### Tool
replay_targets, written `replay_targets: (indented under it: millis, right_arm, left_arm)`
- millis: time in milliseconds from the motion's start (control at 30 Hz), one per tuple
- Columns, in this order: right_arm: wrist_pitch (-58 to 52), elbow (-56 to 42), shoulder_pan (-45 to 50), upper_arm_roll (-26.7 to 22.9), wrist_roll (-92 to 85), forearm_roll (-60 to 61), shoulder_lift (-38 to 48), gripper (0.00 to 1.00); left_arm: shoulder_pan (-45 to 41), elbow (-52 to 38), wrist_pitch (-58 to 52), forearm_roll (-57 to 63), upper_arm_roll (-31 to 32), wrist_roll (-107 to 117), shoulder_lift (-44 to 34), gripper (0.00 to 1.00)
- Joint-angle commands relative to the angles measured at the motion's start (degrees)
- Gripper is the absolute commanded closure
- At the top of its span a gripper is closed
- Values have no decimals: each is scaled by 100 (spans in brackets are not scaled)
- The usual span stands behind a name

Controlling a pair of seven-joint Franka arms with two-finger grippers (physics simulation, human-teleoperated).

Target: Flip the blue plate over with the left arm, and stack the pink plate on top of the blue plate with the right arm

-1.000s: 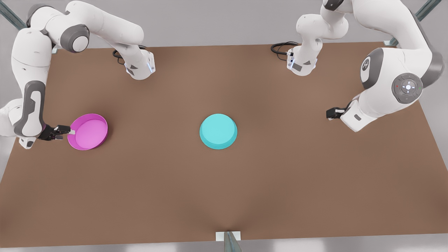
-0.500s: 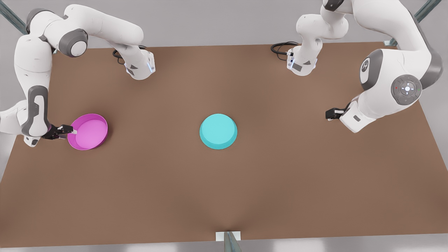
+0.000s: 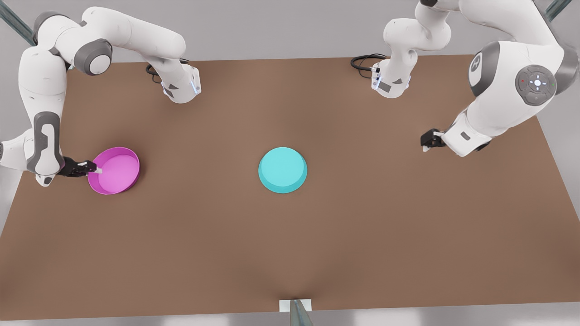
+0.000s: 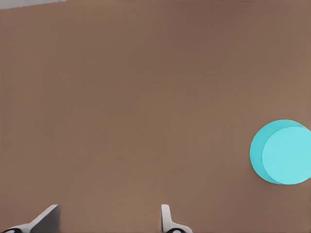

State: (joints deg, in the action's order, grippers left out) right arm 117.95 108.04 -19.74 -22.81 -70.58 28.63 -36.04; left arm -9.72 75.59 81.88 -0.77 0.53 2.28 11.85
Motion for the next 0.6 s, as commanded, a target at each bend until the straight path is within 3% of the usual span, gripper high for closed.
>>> replay_targets:
  millis: [0, 133, 433, 567]
  right_arm:
    - [0, -2, -12, 4, 0, 2, 0, 51]
    - [-18, -46, -38, -39, -246, 248, -52, 51]
    - [-114, -19, 15, -31, -185, 257, -52, 54]
    - [-88, -19, -3, -31, -185, 283, -70, 62]
  left_arm:
    - [32, 0, -6, -117, -9, -51, 10, 0]
    - [41, 9, -208, 15, -300, -359, -96, 0]
    - [14, -9, -252, -337, -212, -175, -157, 0]
    - [14, -9, -252, -337, -212, -175, -157, 0]
